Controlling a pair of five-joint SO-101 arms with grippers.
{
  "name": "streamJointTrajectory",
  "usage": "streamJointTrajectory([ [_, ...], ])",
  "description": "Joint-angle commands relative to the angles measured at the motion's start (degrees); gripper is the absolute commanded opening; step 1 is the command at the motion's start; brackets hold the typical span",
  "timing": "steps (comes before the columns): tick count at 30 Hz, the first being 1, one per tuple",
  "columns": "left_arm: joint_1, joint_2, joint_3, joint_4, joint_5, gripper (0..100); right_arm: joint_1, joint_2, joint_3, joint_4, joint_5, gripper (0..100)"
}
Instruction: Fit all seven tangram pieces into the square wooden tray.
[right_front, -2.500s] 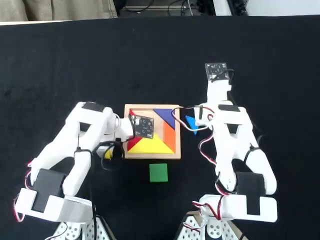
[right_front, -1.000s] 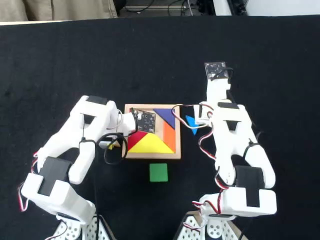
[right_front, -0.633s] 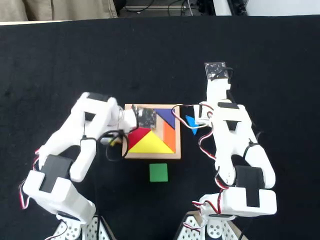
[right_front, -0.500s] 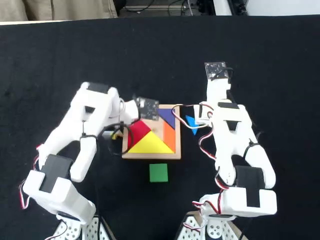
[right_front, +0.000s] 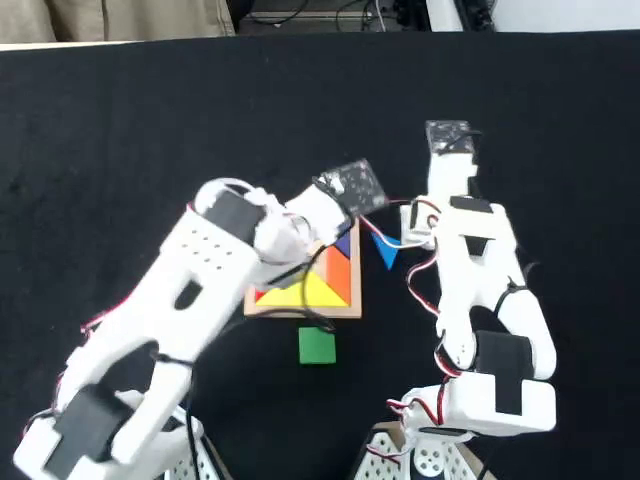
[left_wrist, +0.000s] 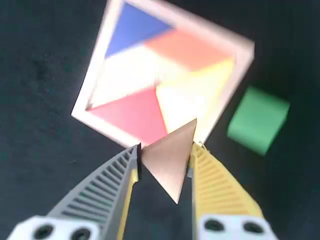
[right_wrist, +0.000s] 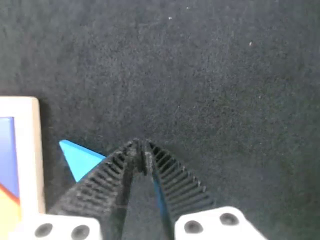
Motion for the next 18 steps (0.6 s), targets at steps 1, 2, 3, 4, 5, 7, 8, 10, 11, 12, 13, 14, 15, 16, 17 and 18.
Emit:
streamJointTrajectory([
  [1, 1.54, -4.66, 10.86, -21.71, 29.10, 12, 0.97, 0.13, -2.77, 0.44, -0.44, 1.5],
  [2, 1.54, -4.48, 12.88, -25.23, 34.29, 12, 0.97, 0.13, -2.77, 0.44, -0.44, 1.5],
  [3, 1.63, -4.22, 14.46, -28.22, 38.33, 12, 0.88, 0.13, -2.77, 0.44, -0.44, 1.5],
  [4, 1.63, -3.87, 15.52, -30.59, 41.85, 12, 0.88, 0.13, -2.86, 0.44, -0.44, 1.5],
  [5, 1.63, -3.43, 16.31, -32.44, 44.92, 12, 0.79, 0.13, -2.86, 0.44, -0.44, 1.5],
  [7, 1.54, -2.02, 17.01, -34.90, 49.41, 12, 0.79, 0.22, -2.86, 0.44, -0.44, 1.5],
  [8, 1.36, -1.32, 16.92, -35.16, 51.25, 12, 0.70, 0.22, -2.86, 0.44, -0.44, 1.5],
  [10, 1.19, 0.53, 16.84, -35.43, 55.21, 12, 0.70, 0.22, -2.95, 0.44, -0.44, 1.5],
  [11, 1.27, 1.58, 16.84, -35.43, 56.79, 12, 0.70, 0.22, -2.95, 0.44, -0.44, 1.5],
  [12, 1.54, 2.55, 16.84, -35.25, 57.85, 12, 0.70, 0.22, -2.95, 0.44, -0.44, 1.5],
  [13, 1.63, 3.60, 16.92, -35.08, 58.55, 12, 0.70, 0.22, -2.95, 0.44, -0.44, 1.5],
  [14, 1.63, 4.75, 17.10, -35.08, 58.99, 12, 0.70, 0.22, -2.95, 0.44, -0.44, 1.5],
  [15, 1.63, 5.89, 17.10, -35.08, 59.52, 12, 0.70, 0.22, -2.95, 0.44, -0.44, 1.5],
  [16, 1.63, 6.95, 16.92, -35.08, 59.87, 12, 0.70, 0.22, -2.95, 0.44, -0.44, 1.5],
  [17, 1.63, 8.00, 16.84, -35.34, 59.96, 12, 0.70, 0.22, -2.95, 0.44, -0.44, 1.5],
  [18, 1.63, 8.62, 16.84, -35.43, 60.04, 12, 0.70, 0.22, -2.95, 0.44, -0.44, 1.5],
])
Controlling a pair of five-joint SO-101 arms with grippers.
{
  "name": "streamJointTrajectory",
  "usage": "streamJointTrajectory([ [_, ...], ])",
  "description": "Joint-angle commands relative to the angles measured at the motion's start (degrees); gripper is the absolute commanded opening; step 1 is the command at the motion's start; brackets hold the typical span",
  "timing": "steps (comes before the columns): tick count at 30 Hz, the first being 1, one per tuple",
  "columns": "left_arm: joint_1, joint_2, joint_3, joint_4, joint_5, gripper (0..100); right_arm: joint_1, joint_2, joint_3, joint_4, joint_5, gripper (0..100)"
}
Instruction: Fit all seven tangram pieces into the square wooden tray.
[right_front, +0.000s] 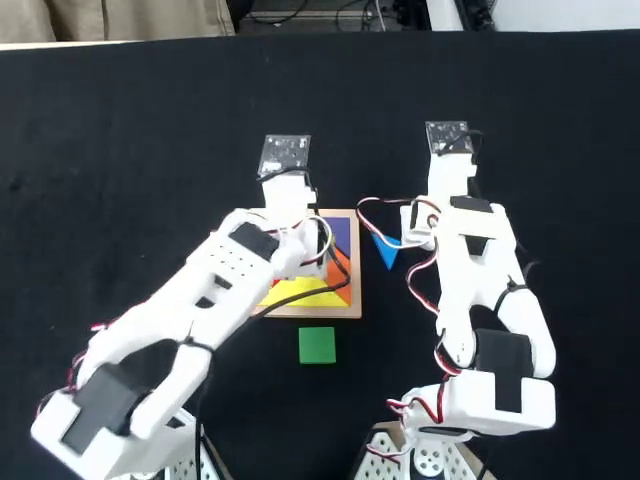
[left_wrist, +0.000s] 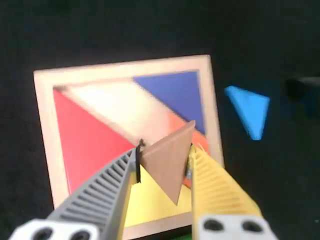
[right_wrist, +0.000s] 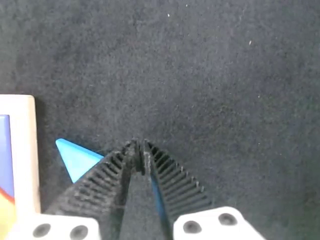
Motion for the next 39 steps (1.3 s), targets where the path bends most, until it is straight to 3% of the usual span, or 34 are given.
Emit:
streamJointTrajectory([
  [1, 0.75, 2.55, -0.75, -1.32, 1.32, 12, 0.62, -0.31, -2.95, 0.44, -0.53, 1.5],
  [6, 1.10, 6.59, -3.56, -1.23, 1.05, 13, 0.62, -0.31, -2.95, 0.44, -0.53, 1.5],
  [12, 1.10, 9.67, -6.20, -0.88, 1.05, 22, 0.70, -0.31, -2.95, 0.44, -0.53, 1.5],
  [28, -0.31, 9.67, -8.75, -0.88, 0.26, 22, 0.62, -0.31, -2.95, 0.44, -0.53, 1.5],
  [30, -1.89, 8.44, -9.45, 0.79, -3.34, 22, 0.62, -0.31, -2.95, 0.44, -0.53, 1.5],
  [39, -12.53, -13.54, -10.77, 22.86, -21.71, 22, 0.62, -0.84, -2.68, 0.88, -0.35, 1.2],
])
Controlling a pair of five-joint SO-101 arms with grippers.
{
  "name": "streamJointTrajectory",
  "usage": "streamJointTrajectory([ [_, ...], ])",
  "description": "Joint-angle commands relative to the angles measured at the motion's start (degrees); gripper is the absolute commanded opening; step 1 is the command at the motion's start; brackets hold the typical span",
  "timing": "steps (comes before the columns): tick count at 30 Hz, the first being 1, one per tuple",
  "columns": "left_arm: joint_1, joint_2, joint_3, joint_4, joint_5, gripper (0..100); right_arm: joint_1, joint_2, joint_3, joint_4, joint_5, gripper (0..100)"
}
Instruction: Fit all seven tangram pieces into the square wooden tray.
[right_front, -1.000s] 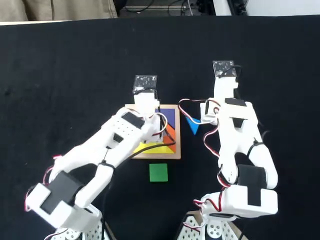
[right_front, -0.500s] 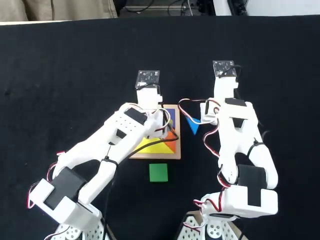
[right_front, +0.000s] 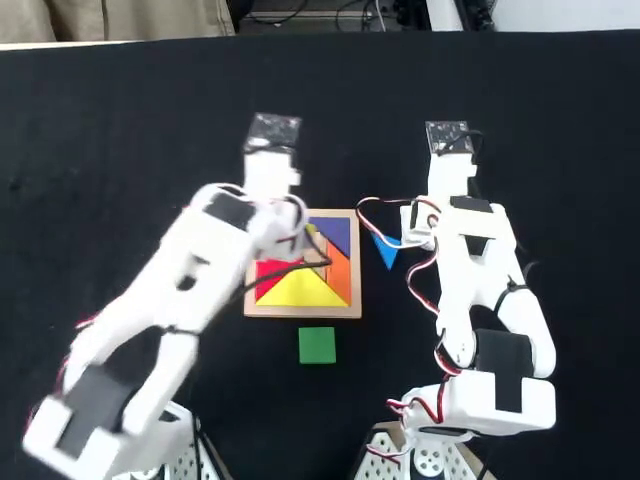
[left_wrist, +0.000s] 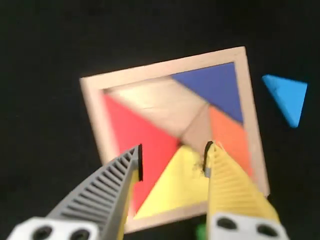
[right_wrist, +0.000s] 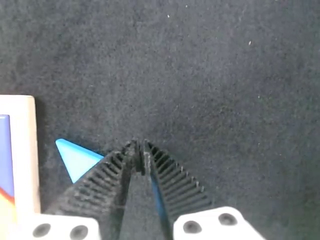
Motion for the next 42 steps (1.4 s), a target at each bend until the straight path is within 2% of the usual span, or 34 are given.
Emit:
streamJointTrajectory([
  [1, -6.81, -14.95, -1.45, 9.49, -8.79, 22, 0.62, -0.84, -2.68, 0.79, -0.35, 1.2],
  [5, -12.97, -25.67, 3.30, 14.15, -11.87, 22, 0.53, -1.36, -2.68, 2.29, -0.53, 1.1],
  [8, -17.01, -33.05, 10.15, 14.15, -15.74, 22, -1.67, -6.37, -2.51, 7.47, -2.02, 1.1],
  [14, -27.38, -47.03, 27.74, 5.19, -18.73, 22, -10.02, -26.33, 7.69, 12.22, -4.13, 1.1],
  [19, -34.68, -52.75, 44.26, -5.63, -19.25, 22, -23.82, -41.36, 16.66, 19.34, -1.41, 1.6],
  [22, -37.05, -53.45, 50.24, -8.35, -21.36, 22, -28.75, -44.97, 17.19, 24.88, -0.53, 7.9],
  [25, -38.37, -53.80, 52.79, -7.74, -21.36, 22, -31.56, -44.18, 15.96, 30.07, -0.79, 20.9],
  [29, -39.69, -53.89, 55.25, -8.09, -21.45, 22, -36.75, -40.84, 12.79, 38.59, -7.47, 32.5],
  [32, -40.40, -53.89, 55.43, -8.09, -21.45, 22, -41.85, -37.85, 11.21, 41.49, -6.77, 30.9],
  [38, -40.31, -53.89, 55.60, -8.09, -21.63, 22, -45.98, -30.99, 10.07, 41.93, 7.56, 21.7],
  [40, -40.31, -53.89, 55.60, -8.18, -21.54, 22, -46.68, -27.82, 9.10, 41.67, 5.80, 20.7],
  [42, -40.31, -53.89, 55.60, -8.18, -21.45, 22, -46.59, -24.48, 8.13, 40.97, 1.32, 23.7],
])
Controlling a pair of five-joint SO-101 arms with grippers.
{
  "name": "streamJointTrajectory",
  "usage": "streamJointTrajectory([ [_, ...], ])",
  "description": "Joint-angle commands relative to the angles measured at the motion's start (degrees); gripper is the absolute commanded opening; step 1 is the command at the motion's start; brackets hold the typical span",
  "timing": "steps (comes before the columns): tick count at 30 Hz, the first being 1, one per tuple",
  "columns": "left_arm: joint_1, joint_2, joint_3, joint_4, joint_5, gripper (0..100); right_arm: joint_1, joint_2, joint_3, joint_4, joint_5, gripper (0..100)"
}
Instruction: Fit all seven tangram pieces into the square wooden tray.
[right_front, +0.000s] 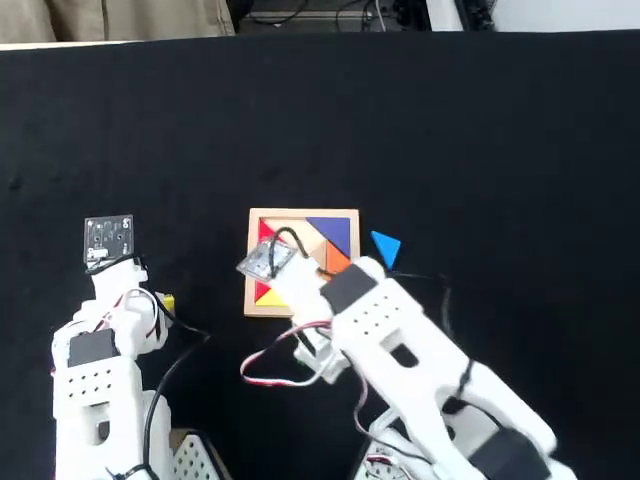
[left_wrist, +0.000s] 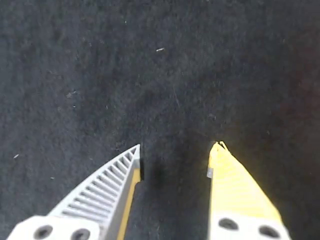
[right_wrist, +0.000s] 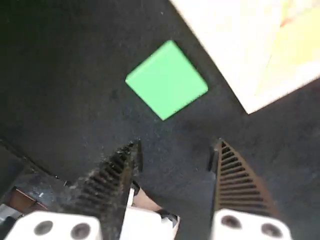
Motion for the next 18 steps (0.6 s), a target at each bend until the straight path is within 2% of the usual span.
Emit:
streamJointTrajectory([
  [1, -0.57, -0.79, -0.04, -0.88, -0.35, 22, -0.79, 5.05, -4.62, -0.79, -6.07, 26.2],
  [4, -0.57, -0.79, -0.04, -0.88, -0.35, 22, -1.41, 8.57, -7.08, -2.46, -10.81, 31.2],
  [7, -0.48, -0.79, 0.04, -0.88, -0.35, 22, -4.57, 11.12, -10.51, -2.81, -15.12, 31.4],
  [11, -0.48, -0.79, 0.13, -0.88, -0.35, 22, -10.29, 13.67, -12.53, -2.90, -25.67, 31.4],
  [13, -0.48, -0.79, 0.13, -0.88, -0.35, 22, -10.90, 15.60, -12.70, -3.87, -30.07, 31.4],
  [18, -0.48, -0.79, 0.13, -0.88, -0.26, 22, -9.32, 22.46, -9.98, -10.73, -32.53, 31.4],
])
